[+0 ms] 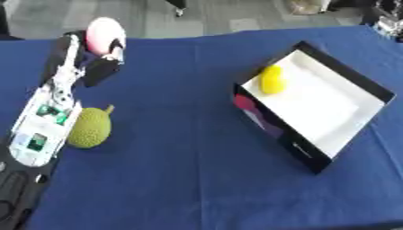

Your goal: Pick up the objects with one hand, pass them to the other hand, and then place them into the box on the other side of the table.

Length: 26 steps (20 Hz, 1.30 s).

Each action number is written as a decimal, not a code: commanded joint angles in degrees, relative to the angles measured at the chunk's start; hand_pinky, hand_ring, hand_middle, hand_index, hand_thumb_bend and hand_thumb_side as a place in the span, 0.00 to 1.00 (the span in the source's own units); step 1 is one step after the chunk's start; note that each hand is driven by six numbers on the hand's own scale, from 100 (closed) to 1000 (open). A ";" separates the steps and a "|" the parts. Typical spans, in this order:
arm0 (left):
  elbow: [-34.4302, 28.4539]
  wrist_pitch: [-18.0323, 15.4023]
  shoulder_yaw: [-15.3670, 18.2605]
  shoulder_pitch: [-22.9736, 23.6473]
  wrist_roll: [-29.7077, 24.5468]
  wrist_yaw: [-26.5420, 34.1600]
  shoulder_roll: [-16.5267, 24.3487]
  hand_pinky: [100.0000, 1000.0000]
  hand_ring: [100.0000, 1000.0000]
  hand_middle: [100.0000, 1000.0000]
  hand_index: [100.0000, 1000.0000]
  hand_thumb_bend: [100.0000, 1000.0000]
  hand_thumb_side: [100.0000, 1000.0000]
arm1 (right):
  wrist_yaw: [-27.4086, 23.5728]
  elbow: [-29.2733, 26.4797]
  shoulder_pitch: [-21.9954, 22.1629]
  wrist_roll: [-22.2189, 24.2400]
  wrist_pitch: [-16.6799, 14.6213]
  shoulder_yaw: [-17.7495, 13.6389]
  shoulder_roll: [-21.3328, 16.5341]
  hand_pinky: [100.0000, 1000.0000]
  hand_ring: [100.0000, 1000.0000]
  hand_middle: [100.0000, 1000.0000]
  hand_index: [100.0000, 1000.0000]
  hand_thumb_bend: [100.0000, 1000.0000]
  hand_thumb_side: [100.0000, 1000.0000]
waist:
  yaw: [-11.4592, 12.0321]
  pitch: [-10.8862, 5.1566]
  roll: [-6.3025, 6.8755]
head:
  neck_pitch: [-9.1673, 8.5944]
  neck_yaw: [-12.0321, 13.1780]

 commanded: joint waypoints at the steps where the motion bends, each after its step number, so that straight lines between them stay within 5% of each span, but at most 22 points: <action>1: -1.06 -1.75 -0.87 -0.58 2.38 0.14 -0.85 0.76 0.73 0.60 0.59 0.00 0.38 | 1.39 -1.29 -1.46 0.33 -0.04 0.49 -0.72 1.00 1.00 1.00 1.00 0.00 0.16 | 0.11 -1.92 -0.90 | -0.14 -0.43; 13: -0.28 -7.82 -3.04 0.69 3.84 -8.21 -4.14 0.76 0.72 0.59 0.59 0.00 0.40 | 5.37 -0.83 -3.10 5.20 0.93 3.14 2.80 1.00 1.00 1.00 1.00 0.00 0.14 | 1.08 -1.39 -1.16 | -0.14 -2.50; 26: 1.76 -11.49 -4.49 0.83 5.58 -9.74 -7.21 0.76 0.72 0.59 0.59 0.00 0.41 | 10.60 1.39 -5.26 9.45 -0.31 5.06 5.68 1.00 1.00 1.00 1.00 0.00 0.11 | 2.37 -0.99 -1.51 | -0.14 -4.04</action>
